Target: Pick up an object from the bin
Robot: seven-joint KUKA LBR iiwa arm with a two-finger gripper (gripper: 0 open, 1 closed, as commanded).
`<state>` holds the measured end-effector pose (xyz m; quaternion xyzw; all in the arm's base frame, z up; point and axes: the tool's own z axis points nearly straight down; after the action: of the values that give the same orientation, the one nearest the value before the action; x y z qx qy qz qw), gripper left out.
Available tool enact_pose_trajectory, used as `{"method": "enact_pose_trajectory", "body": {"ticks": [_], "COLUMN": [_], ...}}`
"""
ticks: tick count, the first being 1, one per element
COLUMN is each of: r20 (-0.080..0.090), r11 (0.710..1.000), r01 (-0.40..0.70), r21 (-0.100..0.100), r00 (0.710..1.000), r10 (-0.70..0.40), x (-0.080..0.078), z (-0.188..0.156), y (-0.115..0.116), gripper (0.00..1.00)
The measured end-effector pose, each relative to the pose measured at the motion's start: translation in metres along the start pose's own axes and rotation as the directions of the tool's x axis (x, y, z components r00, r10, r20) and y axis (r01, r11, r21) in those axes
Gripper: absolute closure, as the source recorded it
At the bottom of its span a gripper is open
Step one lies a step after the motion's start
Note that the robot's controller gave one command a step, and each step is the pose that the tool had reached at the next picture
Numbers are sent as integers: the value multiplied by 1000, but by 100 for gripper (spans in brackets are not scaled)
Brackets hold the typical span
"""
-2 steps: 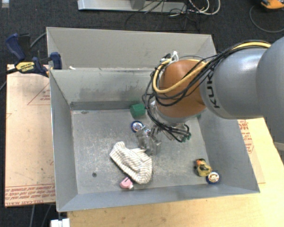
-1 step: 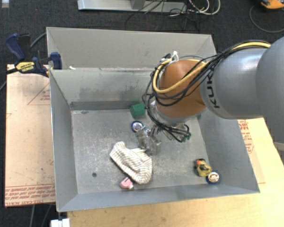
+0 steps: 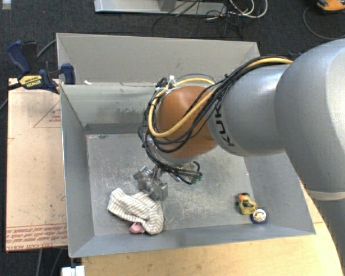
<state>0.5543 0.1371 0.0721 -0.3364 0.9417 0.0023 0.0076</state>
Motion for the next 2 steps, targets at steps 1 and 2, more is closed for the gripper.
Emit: {"method": "enact_pose_trajectory", "body": {"ticks": [1,2], "r20": [3,-4], "r11": [997,993], "r01": [71,121], "r21": [4,-2], "r00": [997,993], "r10": [-71,-121], "x": [8,6], "z": [0,-94], "y": [5,13], "gripper": [100,100]}}
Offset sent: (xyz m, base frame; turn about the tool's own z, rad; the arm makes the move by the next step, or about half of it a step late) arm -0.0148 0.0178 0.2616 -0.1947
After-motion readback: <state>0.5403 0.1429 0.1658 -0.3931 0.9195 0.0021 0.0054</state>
